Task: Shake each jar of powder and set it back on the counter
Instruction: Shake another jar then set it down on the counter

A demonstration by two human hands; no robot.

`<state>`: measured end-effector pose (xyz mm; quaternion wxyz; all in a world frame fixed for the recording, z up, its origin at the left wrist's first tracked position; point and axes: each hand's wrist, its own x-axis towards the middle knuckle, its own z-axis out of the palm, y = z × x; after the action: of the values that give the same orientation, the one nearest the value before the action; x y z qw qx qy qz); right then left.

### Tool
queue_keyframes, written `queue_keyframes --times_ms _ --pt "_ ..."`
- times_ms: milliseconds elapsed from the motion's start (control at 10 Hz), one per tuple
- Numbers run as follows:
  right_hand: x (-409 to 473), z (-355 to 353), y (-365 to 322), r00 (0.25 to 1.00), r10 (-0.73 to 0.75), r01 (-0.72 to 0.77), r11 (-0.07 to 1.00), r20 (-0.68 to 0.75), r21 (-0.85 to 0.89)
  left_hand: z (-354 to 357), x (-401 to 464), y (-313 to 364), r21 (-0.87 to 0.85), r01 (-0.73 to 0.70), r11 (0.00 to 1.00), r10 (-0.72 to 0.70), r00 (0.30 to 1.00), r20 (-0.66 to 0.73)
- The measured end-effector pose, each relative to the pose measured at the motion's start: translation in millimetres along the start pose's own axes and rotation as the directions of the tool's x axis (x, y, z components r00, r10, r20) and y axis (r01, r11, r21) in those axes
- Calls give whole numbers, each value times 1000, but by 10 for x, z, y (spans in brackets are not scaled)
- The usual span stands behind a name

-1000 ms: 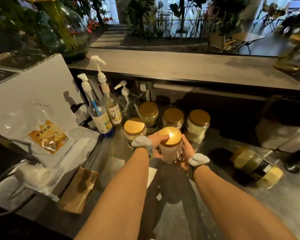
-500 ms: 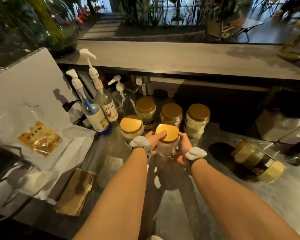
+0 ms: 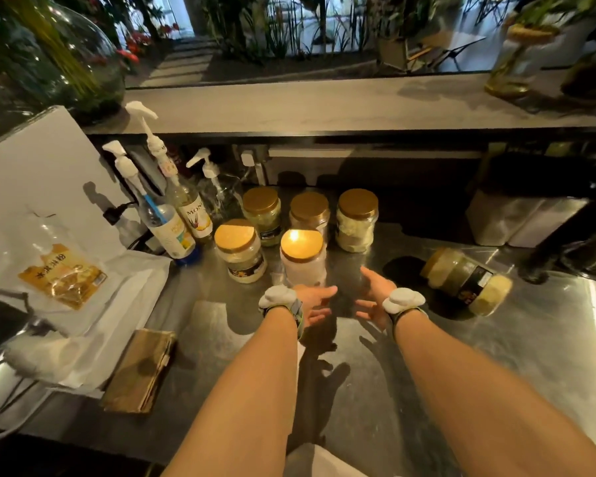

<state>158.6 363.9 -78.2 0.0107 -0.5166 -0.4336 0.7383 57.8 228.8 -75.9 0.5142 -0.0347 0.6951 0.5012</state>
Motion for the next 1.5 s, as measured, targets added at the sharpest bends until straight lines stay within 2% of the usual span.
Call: queue_keyframes --times_ms 200,300,400,500,600,700,800,900,1000,1100,1200,1300,1400,1500 --pt "-152 -633 -51 998 17 -14 999 -67 43 787 21 185 149 11 989 -30 992 123" --pt "-239 -870 -167 997 0 3 999 -75 43 1121 109 235 189 13 982 -40 990 137" --pt "-244 -1189 -337 989 -32 39 998 -146 43 1522 193 331 257 -20 966 -10 993 116" --pt "-187 -1459 -559 986 -61 62 998 -154 2 1770 618 358 321 -16 947 -3 998 59" --pt "-116 -1719 -711 959 -153 150 988 -239 -31 1921 1449 301 435 -49 899 57 998 -4" --pt "4 -1944 -719 835 -352 216 917 -424 -334 1994 1689 363 502 -27 864 92 990 -106" --pt "156 -2043 -714 785 -331 49 876 -524 -480 2100 750 679 473 -97 876 121 992 -22" --pt "290 -2018 -641 833 -277 -10 858 -479 -513 2086 669 719 309 -44 950 52 999 -16" --pt "388 -2091 -497 846 -289 149 935 -448 -321 2103 836 699 65 80 995 -80 997 -8" --pt "358 -2137 -421 862 -330 242 935 -386 -258 2153 835 758 -16 79 997 -79 997 -12" --pt "205 -2254 -355 859 -358 320 934 -366 -161 2153 842 800 23 -34 999 35 999 -29" --pt "198 -2426 -183 881 -307 324 946 -360 -11 2171 870 754 -61 -96 994 95 995 -22" --pt "180 -2443 -24 909 -267 328 932 -320 154 2202 705 630 69 -42 997 31 989 147" --pt "149 -2438 -90 888 -273 299 954 -371 13 2273 555 540 -67 -35 997 49 974 220"
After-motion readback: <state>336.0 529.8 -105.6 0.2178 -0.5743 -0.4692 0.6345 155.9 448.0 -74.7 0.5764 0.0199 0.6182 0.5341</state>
